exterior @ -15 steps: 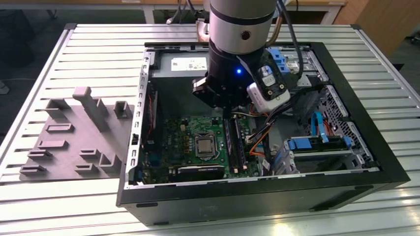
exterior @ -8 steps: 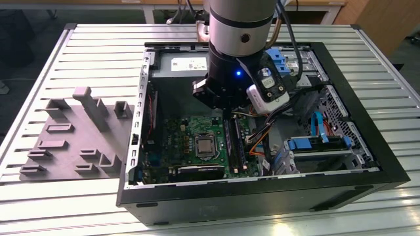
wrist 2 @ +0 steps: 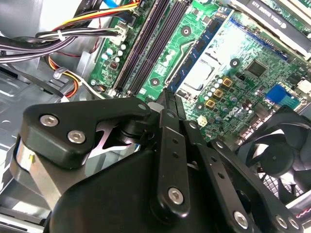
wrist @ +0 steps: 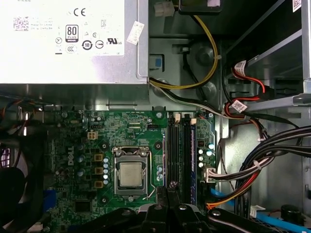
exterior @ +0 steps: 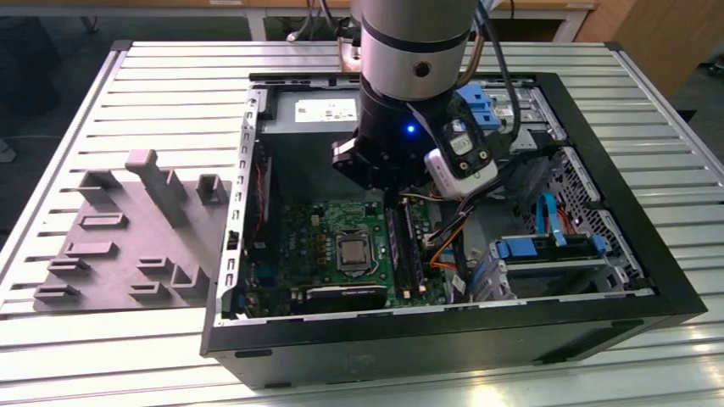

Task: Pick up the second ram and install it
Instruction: 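Insert the second ram into the second slot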

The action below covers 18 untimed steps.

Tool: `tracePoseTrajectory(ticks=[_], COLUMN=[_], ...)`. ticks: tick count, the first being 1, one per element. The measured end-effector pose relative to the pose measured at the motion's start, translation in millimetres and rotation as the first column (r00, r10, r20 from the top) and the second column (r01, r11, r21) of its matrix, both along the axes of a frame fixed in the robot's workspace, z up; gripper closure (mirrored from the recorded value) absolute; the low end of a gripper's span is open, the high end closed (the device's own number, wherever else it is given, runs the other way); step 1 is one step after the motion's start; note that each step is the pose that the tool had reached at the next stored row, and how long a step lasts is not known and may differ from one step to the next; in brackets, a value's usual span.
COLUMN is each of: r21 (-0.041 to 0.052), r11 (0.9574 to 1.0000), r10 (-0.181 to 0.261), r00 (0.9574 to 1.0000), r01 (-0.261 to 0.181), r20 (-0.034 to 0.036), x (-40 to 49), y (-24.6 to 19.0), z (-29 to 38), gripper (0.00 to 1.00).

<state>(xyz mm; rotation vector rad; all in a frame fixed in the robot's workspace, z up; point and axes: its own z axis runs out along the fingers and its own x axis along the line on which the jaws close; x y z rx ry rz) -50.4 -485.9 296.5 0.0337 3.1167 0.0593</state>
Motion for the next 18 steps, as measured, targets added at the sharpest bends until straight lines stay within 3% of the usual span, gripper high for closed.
tracePoseTrajectory(ticks=[18], r21=[0.0000], r11=[1.0000], r10=[0.000], r00=[1.0000], r01=[0.000], r20=[0.0000], x=[0.0], y=[0.0], z=[-5.6], gripper=[0.88])
